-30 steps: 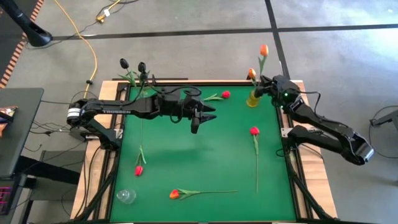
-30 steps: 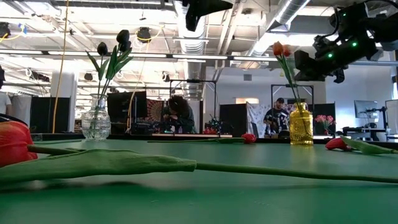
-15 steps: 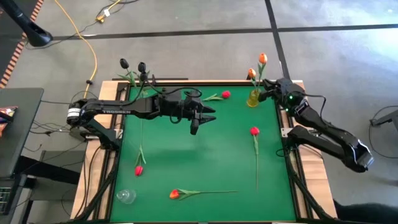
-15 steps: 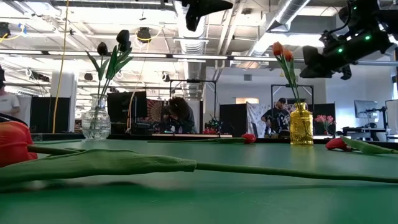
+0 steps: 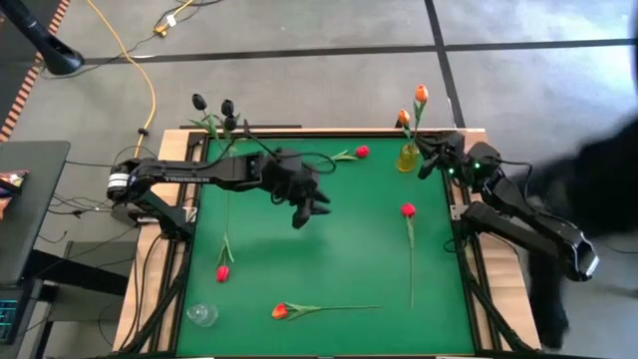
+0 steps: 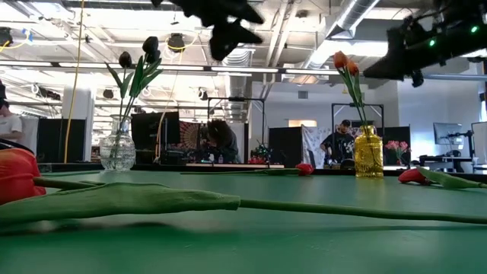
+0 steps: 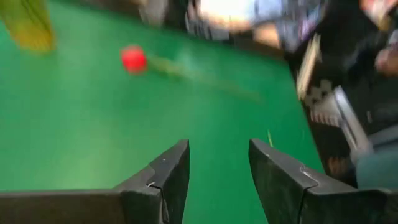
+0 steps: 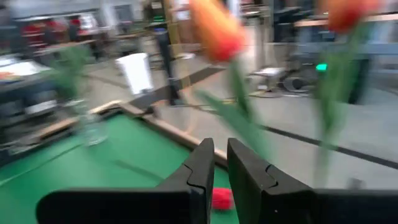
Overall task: Sort flowers into vase by color
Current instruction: Put the orange flower into the yellow vase
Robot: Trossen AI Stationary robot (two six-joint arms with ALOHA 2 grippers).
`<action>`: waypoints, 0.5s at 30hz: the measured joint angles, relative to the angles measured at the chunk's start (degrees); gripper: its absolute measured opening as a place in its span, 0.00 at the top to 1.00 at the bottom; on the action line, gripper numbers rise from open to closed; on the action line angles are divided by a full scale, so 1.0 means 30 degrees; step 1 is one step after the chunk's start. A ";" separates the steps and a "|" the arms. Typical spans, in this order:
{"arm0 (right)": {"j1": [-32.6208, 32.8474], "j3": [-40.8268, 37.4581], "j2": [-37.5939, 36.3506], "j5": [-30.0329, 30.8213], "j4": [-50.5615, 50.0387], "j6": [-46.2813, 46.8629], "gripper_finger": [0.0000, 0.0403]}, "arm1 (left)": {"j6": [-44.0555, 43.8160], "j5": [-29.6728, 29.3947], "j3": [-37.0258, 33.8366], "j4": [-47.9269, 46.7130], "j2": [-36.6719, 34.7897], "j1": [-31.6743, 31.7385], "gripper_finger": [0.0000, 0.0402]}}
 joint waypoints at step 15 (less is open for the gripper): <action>1.4287 0.1430 0.2087 -0.0004 -0.1959 0.0449 0.82 | 0.2878 -0.1241 -0.0008 -0.4340 0.0481 -0.1879 0.62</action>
